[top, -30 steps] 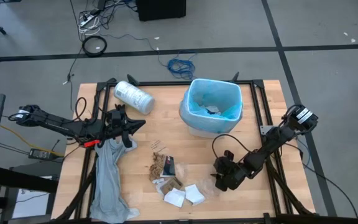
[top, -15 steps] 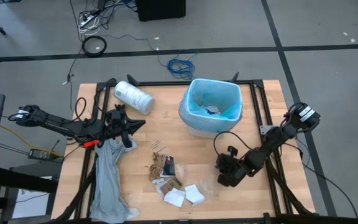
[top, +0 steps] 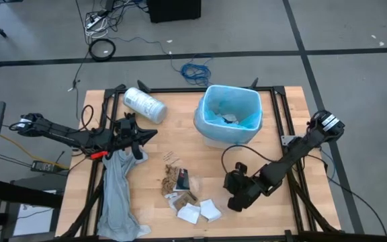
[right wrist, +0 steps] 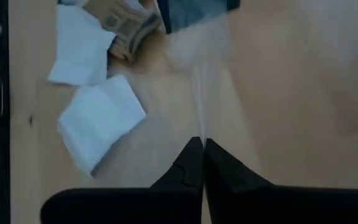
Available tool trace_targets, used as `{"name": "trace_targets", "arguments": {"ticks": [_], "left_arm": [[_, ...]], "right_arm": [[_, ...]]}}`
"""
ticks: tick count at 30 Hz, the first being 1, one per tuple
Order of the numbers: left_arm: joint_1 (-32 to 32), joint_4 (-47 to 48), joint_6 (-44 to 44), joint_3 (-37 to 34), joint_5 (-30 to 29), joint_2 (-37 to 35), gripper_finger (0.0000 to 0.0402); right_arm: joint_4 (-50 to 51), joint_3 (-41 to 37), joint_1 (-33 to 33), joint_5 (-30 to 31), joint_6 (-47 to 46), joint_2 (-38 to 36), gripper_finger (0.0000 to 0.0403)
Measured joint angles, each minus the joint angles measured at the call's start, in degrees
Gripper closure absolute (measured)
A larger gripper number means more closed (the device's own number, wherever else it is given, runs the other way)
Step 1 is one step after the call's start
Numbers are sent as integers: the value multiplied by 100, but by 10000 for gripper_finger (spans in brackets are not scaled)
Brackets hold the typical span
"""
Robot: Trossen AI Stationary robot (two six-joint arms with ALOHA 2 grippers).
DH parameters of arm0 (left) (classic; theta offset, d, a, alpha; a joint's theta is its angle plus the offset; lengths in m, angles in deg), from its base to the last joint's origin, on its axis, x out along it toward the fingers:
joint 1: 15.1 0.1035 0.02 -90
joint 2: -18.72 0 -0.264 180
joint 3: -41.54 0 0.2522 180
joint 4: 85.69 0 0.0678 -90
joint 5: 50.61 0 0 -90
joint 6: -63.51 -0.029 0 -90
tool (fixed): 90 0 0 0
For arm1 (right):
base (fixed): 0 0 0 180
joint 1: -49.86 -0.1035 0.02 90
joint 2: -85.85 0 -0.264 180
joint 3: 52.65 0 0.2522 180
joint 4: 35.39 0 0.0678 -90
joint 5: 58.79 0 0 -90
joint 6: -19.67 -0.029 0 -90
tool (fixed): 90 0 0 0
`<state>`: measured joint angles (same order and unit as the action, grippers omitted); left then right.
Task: Place trash/remove bag and relplace
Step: Put the transparent plastic into the trash bin
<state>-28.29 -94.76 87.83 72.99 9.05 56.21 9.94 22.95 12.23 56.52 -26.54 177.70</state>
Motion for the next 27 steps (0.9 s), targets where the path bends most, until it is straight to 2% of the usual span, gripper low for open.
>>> {"name": "trace_targets", "arguments": {"ticks": [5, 9, 13, 16, 20, 23, 27], "left_arm": [[2, 0, 0, 0, 1, 0, 394], [1, 2, 0, 0, 0, 0, 394], [0, 0, 0, 0, 1, 0, 394], [1, -2, 0, 0, 1, -2, 394], [0, -2, 0, 0, 2, -2, 394], [0, -2, 0, 0, 2, -2, 394], [0, -2, 0, 0, 2, -2, 394]], "right_arm": [[2245, 1312, 169, 411, 1080, -35, 403], [3456, 2409, 484, 1272, 1564, -196, 403], [3882, 3606, 850, 2344, 1662, -426, 403], [3781, 4319, 1018, 2863, 2101, -656, 403], [3790, 4686, 1293, 3718, 2490, -998, 403], [4014, 4635, 1742, 3744, 2485, -1282, 403], [4129, 4324, 2384, 2821, 2482, -1478, 403]]}}
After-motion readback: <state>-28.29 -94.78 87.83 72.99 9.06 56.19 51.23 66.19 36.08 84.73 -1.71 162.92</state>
